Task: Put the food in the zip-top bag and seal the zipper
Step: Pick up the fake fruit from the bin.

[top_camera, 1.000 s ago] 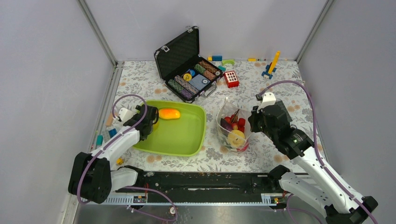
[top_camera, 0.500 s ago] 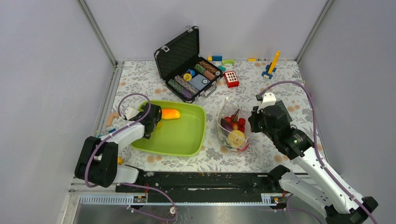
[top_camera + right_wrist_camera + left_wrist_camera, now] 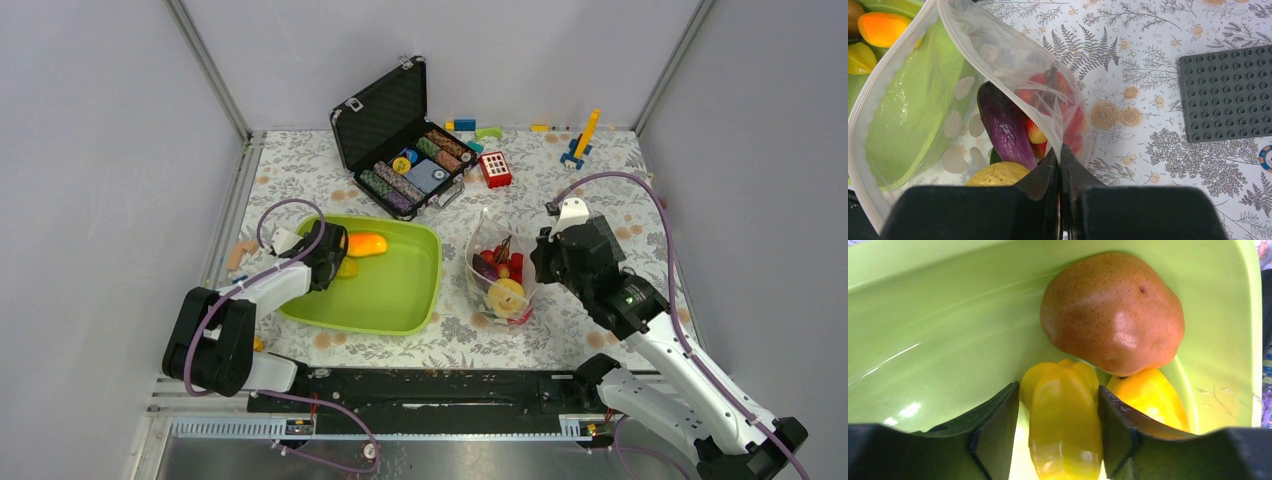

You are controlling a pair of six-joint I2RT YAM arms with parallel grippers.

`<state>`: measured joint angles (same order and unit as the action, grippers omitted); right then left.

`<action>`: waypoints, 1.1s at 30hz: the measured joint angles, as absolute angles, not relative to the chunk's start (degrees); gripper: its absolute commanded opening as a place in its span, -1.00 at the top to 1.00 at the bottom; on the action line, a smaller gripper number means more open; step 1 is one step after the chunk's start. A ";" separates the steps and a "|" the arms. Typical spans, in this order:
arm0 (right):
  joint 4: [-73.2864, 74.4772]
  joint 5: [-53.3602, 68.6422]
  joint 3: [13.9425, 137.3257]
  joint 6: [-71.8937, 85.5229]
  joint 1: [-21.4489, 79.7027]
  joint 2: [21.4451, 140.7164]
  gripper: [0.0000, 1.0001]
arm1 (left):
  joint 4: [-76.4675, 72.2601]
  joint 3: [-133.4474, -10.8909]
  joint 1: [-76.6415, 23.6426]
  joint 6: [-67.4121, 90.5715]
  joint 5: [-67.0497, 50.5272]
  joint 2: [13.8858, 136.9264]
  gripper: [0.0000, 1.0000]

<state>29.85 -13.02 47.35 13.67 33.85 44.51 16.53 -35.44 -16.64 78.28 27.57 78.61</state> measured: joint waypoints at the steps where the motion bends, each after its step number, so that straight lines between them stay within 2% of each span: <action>1: 29.85 -13.02 47.35 13.67 33.85 44.51 0.90 | 16.43 -35.38 -16.67 78.13 27.44 78.59 0.14; 10: 29.85 -13.02 47.35 13.67 33.85 44.36 0.90 | 16.62 -33.45 -16.67 77.93 25.96 75.29 0.39; 23: 29.85 -12.93 47.35 13.67 33.85 44.14 0.89 | 20.78 -32.88 -16.86 75.07 25.87 56.05 0.48; 27: 29.87 -12.82 47.35 13.69 33.85 43.79 0.89 | 20.14 -33.58 -17.30 70.06 24.88 51.42 0.51; 33: 29.87 -12.64 47.35 13.72 33.85 42.98 0.89 | 7.68 -36.69 -22.06 56.38 15.86 50.59 0.53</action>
<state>29.87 -12.64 47.35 13.72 33.85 42.98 7.68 -36.69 -22.06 56.38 15.86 50.59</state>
